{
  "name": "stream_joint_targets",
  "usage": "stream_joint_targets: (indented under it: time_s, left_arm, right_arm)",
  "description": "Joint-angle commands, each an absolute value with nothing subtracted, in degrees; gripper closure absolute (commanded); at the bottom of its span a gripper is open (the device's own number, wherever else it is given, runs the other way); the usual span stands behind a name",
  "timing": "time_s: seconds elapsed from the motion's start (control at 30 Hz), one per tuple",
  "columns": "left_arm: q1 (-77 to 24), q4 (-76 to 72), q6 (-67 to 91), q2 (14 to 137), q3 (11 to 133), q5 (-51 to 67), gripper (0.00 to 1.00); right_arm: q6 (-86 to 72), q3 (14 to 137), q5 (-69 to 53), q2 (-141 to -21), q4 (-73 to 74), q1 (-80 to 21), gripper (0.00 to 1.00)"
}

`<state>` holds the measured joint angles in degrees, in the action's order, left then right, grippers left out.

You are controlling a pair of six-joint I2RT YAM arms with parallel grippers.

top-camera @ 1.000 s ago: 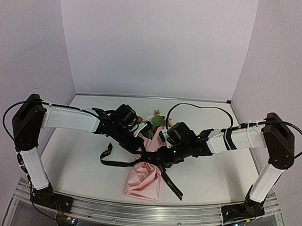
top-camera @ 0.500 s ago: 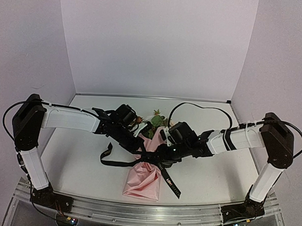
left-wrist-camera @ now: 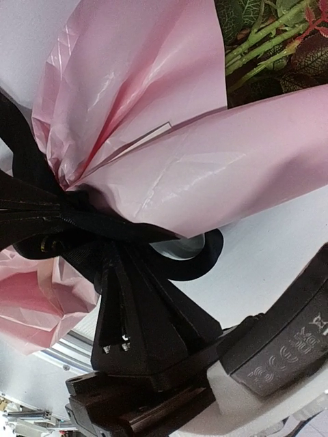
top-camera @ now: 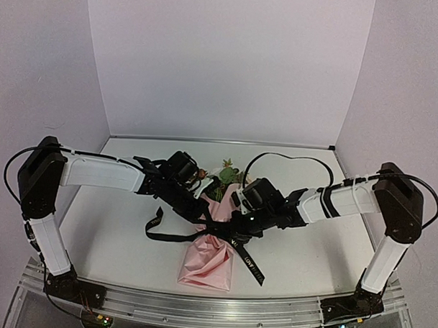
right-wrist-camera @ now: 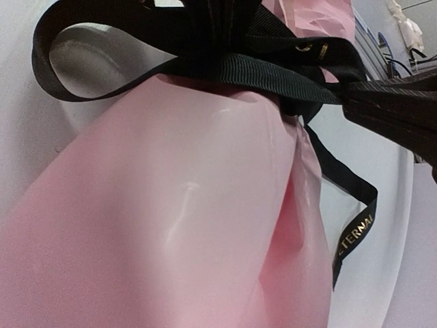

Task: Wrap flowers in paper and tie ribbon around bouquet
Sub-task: Cross the half-tied ribbon over the folded bouquet.

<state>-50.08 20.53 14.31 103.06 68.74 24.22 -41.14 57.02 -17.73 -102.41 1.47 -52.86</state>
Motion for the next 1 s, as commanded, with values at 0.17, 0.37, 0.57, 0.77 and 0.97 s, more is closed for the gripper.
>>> stream_joint_targets:
  time_s: [0.17,0.37,0.57,0.77,0.97]
  left_arm:
    - [-49.04,20.12,17.83,97.75,65.19,24.68,1.0]
    - [-49.03,17.19,20.93,95.62,62.85,24.84,1.0]
    - [-49.08,11.24,23.62,96.04,61.01,27.49,1.0]
    - [-49.9,8.5,23.92,97.66,60.19,29.36,1.0]
    - [-50.18,8.92,23.29,97.5,59.59,29.62,1.0]
  right_arm:
    - [-25.51,77.16,-18.04,-98.41,37.46,-53.02,1.0]
    - [-18.93,89.85,-18.79,-104.98,48.83,-53.03,1.0]
    - [-14.48,98.87,-15.31,-109.9,56.56,-52.94,1.0]
    - [-14.94,94.51,-14.31,-106.85,56.36,-52.98,0.78]
    - [-16.73,88.15,-14.69,-101.79,53.19,-53.09,0.58]
